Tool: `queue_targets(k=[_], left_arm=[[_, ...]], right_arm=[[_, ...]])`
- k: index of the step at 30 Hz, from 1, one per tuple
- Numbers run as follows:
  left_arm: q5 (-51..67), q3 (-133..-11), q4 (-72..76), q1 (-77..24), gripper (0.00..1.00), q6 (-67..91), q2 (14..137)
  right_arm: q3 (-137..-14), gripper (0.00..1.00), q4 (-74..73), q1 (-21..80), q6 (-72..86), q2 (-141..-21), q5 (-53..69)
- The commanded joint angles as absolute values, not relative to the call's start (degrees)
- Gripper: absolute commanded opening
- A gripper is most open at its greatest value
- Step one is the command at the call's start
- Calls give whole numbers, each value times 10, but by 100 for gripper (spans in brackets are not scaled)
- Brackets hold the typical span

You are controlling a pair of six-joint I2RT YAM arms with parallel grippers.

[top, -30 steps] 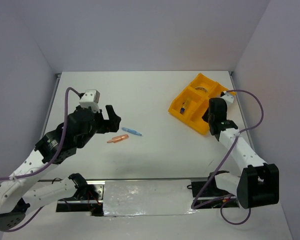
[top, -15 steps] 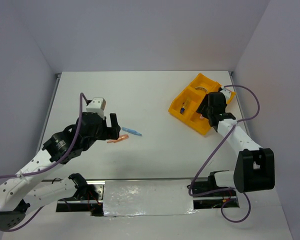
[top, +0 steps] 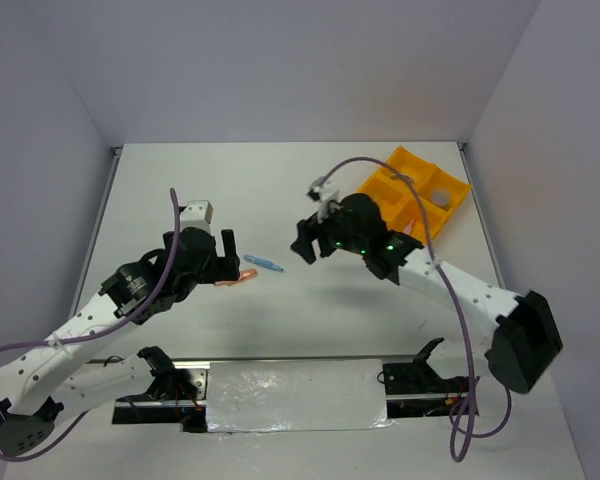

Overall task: Sort the stationery into containers
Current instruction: Pick up the pen from the center of the board.

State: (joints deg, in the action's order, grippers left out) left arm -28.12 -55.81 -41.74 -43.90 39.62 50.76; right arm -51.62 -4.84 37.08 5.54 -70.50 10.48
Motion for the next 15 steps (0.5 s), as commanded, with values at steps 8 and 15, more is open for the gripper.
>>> queue_targets(k=[8, 15], left_arm=[[-292, -607, -439, -435, 99, 269, 443], [-229, -529, -375, -433, 99, 239, 373]], right_arm=[[-653, 69, -48, 469, -142, -934, 123], [-748, 62, -90, 474, -190, -1046, 97]])
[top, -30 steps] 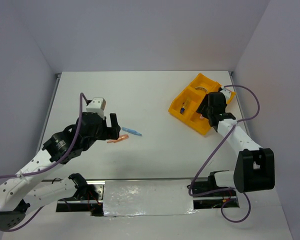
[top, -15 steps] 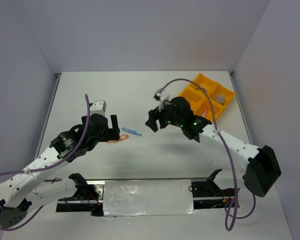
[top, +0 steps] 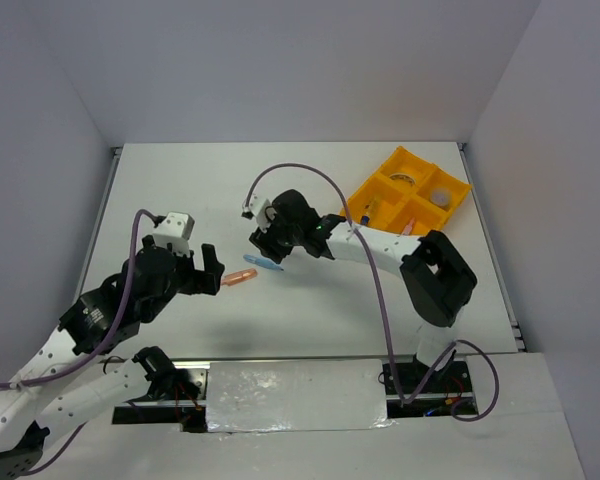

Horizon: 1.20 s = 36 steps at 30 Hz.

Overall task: Sort the stationery into containers
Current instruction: Pick up the pen from the center of the board.

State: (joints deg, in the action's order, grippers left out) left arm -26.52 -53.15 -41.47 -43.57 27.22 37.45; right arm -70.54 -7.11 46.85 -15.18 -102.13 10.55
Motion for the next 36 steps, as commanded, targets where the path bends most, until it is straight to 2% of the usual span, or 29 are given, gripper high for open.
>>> queue_targets(k=[1, 11, 17, 23, 26, 27, 29, 30, 32, 36], left_arm=[[-218, -525, -363, -433, 99, 232, 369], [-198, -523, -362, -426, 99, 226, 388], [-192, -522, -359, -425, 99, 224, 388], [-188, -522, -359, -424, 99, 222, 390], [-185, -521, -359, -424, 99, 222, 390], [-185, -521, -359, -424, 99, 221, 390], [-184, -521, -359, -425, 99, 221, 392], [-184, -521, -359, -424, 99, 222, 393], [-185, -522, -359, -424, 99, 222, 395], [-183, -529, -359, -423, 99, 228, 402]], right_arm=[[-769, 60, -105, 474, -192, -1058, 97], [-789, 52, -124, 481, -197, -1121, 137], [-801, 51, -139, 481, -201, -1147, 144], [-806, 44, -128, 482, -203, -1170, 129], [-803, 34, -120, 481, -205, -1172, 125], [-802, 27, -116, 481, -205, -1172, 118], [-795, 21, -109, 481, -208, -1167, 110], [-792, 14, -107, 481, -212, -1160, 106], [-781, 6, -104, 480, -215, -1152, 93], [-752, 0, -98, 481, -217, -1095, 89]])
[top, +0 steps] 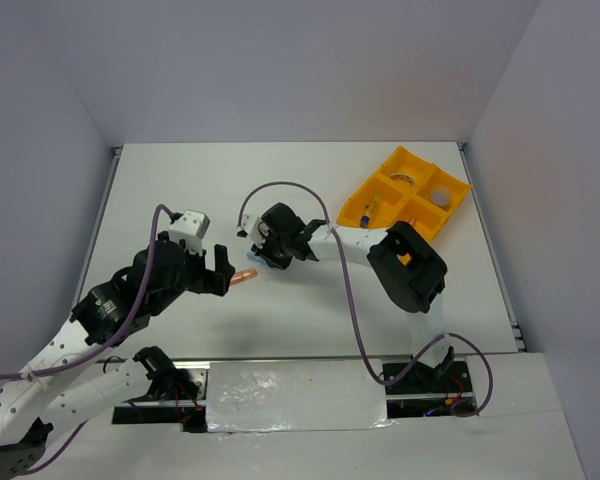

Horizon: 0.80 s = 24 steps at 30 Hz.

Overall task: Sort the stationery into containers
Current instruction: Pick up the pen from the center of the board.

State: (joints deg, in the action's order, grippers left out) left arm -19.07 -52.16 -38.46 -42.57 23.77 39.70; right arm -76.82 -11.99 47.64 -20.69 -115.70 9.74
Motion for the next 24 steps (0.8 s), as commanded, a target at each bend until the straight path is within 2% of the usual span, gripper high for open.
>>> queue_targets(k=[1, 5, 10, 18, 21, 22, 24], left_arm=[[-180, -533, -359, -423, 99, 230, 403], [-82, -552, -326, -422, 99, 232, 403], [-12, -541, -244, -421, 99, 252, 375], [-131, -516, -203, -421, 99, 313, 371], [-12, -467, -86, -422, 98, 294, 359], [68, -439, -12, -421, 98, 296, 357], [118, -419, 44, -421, 98, 312, 361]], right_arm=[[-747, 0, -102, 480, -215, -1085, 97], [-716, 0, -127, 477, -180, -1014, 139], [-673, 0, -161, 460, -98, -905, 270], [-532, 0, -58, 456, 41, -718, 500], [-502, 0, -3, 456, 95, -682, 547], [-498, 0, 15, 456, 103, -677, 557], [-497, 0, 19, 455, 112, -660, 558]])
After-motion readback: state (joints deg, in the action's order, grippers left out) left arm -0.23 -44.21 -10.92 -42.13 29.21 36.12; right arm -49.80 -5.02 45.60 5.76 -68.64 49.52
